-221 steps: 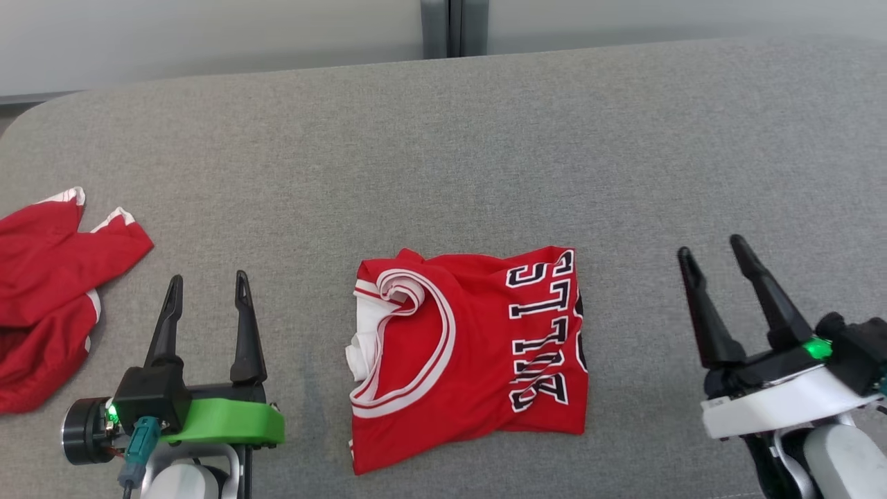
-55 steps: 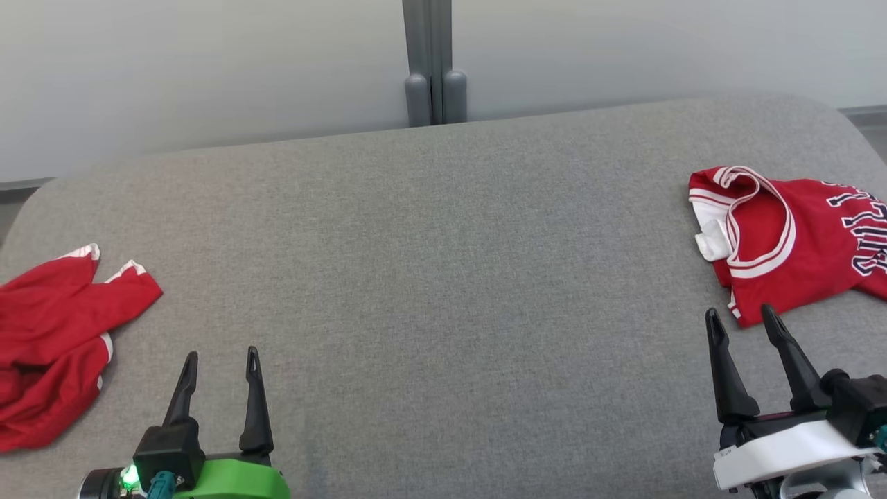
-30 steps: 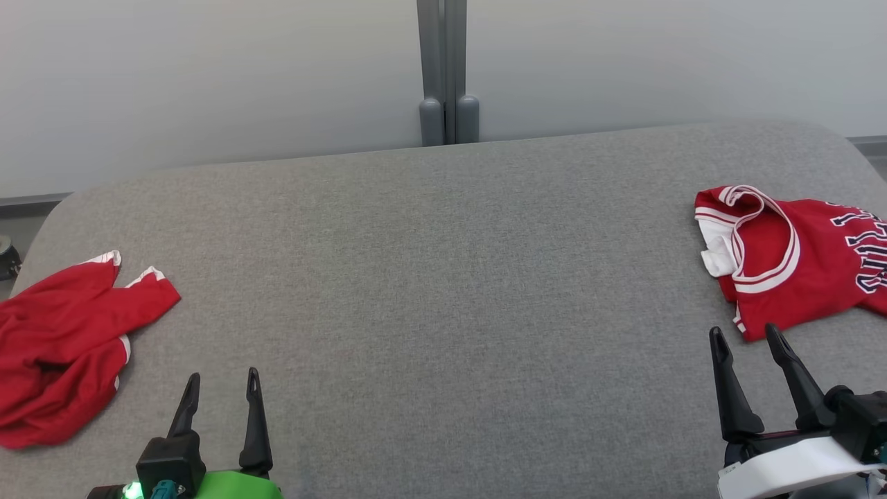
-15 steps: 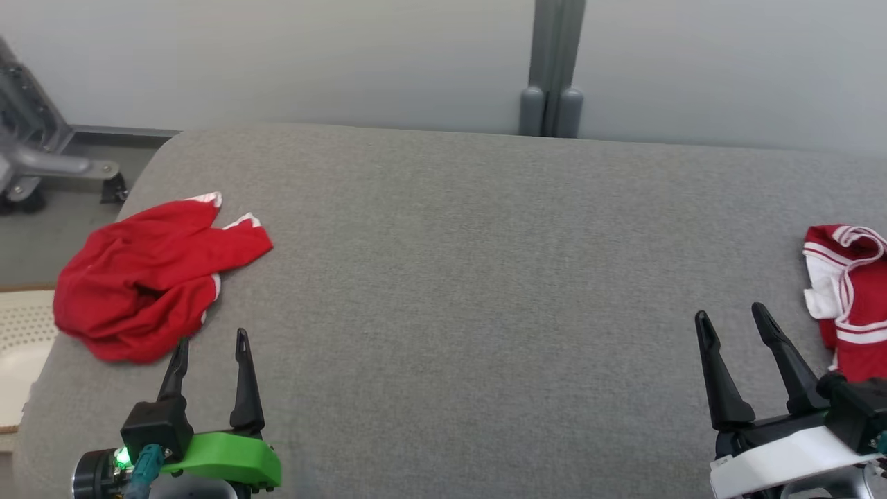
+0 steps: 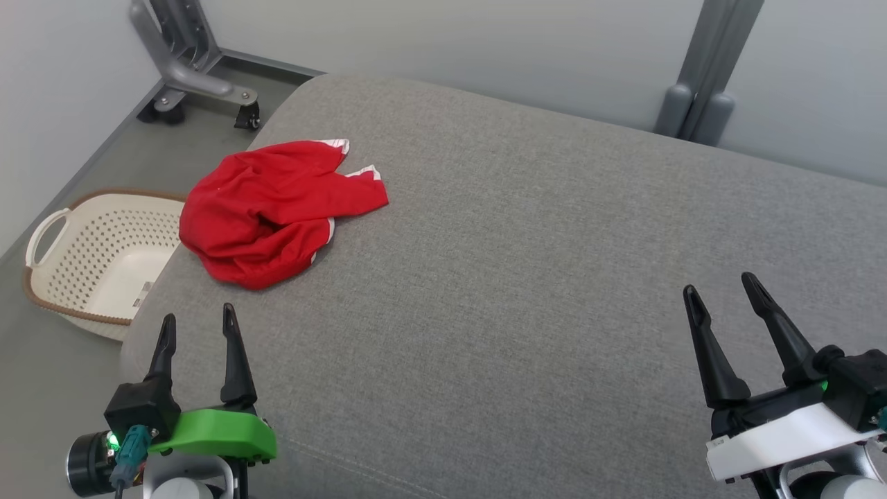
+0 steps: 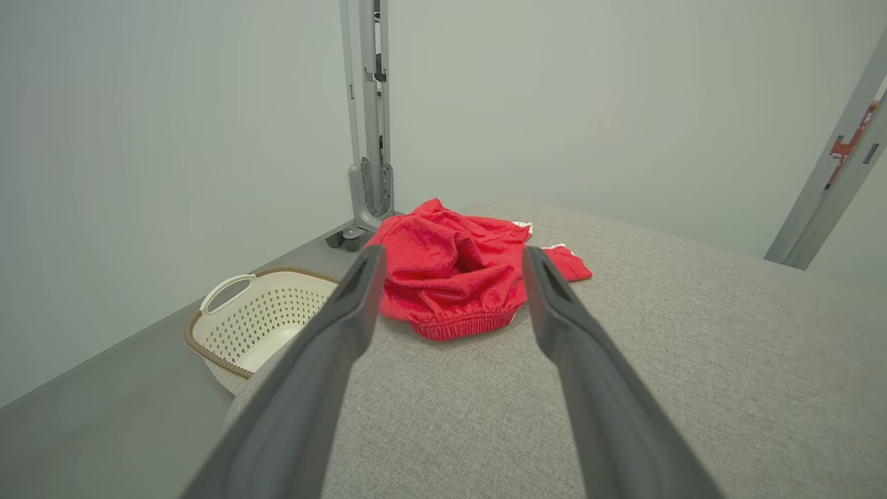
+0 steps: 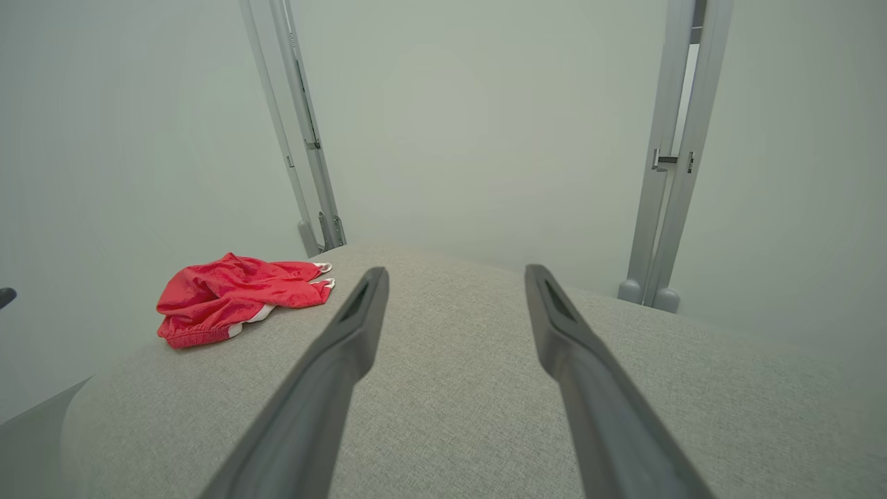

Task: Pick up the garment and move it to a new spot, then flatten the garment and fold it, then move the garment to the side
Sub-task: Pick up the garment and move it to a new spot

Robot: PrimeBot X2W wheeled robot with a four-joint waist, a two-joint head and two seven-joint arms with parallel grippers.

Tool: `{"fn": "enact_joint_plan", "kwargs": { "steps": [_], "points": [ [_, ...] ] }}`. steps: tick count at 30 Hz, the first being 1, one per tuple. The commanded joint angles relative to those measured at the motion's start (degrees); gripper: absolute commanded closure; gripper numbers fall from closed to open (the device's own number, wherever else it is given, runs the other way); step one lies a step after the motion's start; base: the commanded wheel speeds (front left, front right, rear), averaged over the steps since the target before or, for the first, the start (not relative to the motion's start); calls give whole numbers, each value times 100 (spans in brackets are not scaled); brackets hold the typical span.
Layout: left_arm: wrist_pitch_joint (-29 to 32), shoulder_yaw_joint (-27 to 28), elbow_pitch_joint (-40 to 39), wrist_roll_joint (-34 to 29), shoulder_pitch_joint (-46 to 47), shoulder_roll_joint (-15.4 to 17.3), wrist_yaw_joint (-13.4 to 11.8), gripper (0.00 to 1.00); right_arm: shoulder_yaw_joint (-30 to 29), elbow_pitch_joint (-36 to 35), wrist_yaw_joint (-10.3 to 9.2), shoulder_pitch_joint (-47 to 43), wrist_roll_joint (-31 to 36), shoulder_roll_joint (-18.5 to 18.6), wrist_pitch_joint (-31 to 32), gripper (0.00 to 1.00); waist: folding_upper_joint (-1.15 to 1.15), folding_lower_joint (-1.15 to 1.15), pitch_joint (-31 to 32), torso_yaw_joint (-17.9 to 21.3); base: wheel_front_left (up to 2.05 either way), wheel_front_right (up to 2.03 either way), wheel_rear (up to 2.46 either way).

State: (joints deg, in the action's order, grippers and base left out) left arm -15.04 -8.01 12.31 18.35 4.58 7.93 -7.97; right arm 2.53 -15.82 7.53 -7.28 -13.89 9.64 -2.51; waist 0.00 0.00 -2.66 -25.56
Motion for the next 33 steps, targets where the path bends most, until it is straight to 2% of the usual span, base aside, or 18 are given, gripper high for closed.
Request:
{"fn": "enact_joint_plan", "kwargs": {
  "steps": [1,5,10,14,20,23,27,30,31,32,33],
  "points": [
    [-16,60,-16,-53,109,-63,26,0,-12,-56,-9,110,9,69,36,0,0,0,-316,-237,0,0,0],
    [-15,195,-89,-139,244,-216,81,0,27,-221,-9,260,-10,201,145,0,0,0,-684,-158,0,0,0],
    [-16,310,-46,-161,749,-413,152,0,-7,-560,-9,527,-19,450,406,0,0,0,-1493,78,0,0,0],
    [-9,346,414,-21,1483,-482,266,0,-105,-848,-9,738,-45,706,589,0,0,0,-2206,289,0,0,0],
    [-10,516,2087,275,2705,-486,684,0,-193,-1045,-9,997,-127,933,647,0,0,0,-2898,625,0,0,0],
    [-10,587,3169,367,3244,-327,890,0,-209,-1007,-9,1097,-132,980,588,0,0,0,-3046,770,0,0,0],
    [-7,709,4236,485,3743,-186,1040,0,-215,-948,-9,1162,-155,988,503,0,0,0,-3120,889,0,0,0],
    [0,789,4611,526,3924,-96,1094,0,-266,-911,-9,1172,-148,980,460,0,0,0,-3133,901,0,0,0],
    [3,827,4636,495,3954,-75,1096,66,-290,-896,-9,1170,-143,980,451,0,0,0,-3123,889,0,0,0],
    [3,883,4589,495,3955,-74,1095,100,-306,-883,-9,1172,-137,977,440,0,0,0,-3108,876,0,0,0],
    [4,918,4526,455,3905,-69,1090,100,-316,-868,-9,1178,-114,979,424,0,0,0,-3064,856,0,0,0]
  ]
}}
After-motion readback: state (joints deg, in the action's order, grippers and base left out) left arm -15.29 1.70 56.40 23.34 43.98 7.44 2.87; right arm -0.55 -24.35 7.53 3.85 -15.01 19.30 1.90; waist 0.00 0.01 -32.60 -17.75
